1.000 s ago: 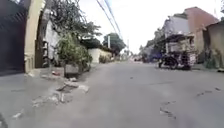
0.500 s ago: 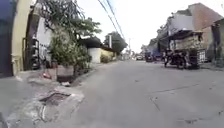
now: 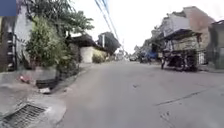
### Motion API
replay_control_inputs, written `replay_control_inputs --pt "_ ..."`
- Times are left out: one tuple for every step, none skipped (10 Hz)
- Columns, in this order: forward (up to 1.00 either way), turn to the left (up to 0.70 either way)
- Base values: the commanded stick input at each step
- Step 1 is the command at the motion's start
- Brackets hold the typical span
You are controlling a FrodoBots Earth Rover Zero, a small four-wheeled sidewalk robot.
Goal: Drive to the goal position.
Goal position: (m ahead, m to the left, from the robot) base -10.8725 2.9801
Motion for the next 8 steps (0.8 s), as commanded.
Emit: replay_control_inputs --pt "1.00 0.00" --pt "1.00 0.00" --pt "1.00 0.00" --pt "1.00 0.00" --pt "1.00 0.00" --pt "1.00 0.00" --pt "1.00 0.00" --pt "1.00 0.00"
